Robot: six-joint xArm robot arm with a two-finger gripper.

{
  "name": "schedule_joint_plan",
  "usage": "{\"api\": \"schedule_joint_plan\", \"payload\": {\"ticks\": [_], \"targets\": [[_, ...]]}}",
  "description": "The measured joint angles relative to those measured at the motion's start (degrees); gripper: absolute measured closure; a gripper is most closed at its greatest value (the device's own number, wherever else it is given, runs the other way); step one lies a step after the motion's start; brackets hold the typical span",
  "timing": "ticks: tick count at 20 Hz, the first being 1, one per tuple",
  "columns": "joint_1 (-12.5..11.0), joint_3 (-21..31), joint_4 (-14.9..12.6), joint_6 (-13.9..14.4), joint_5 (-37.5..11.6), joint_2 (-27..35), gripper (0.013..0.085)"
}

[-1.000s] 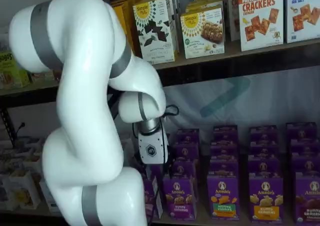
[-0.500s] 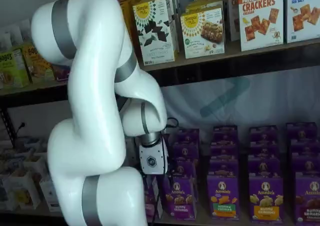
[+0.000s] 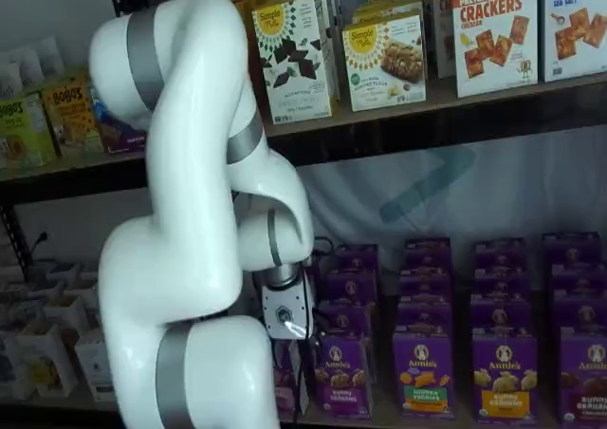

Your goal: Pick up the purple box with a pink patch in the middle, on the bottom shelf, the first box from the left

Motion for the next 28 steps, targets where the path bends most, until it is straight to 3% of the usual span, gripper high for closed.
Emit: {"api": "schedule_joint_plan", "payload": {"ticks": [3,9,17,23,28], "targets": [[0.9,-2.8,0.4,0.5,-0.4,3.3,0.013],[2.3,-8.5,-3.1,5.2,-0.8,9.4,0.013],[4.4,-14.3,-3.9,8.1,-1.2,15.0,0.013],[5.2,-18.4,-2.6,7.6,-1.3,18.2,0.013],[5.7,-21.9,0.4,5.3,-1.3,20.8,0.013]]}}
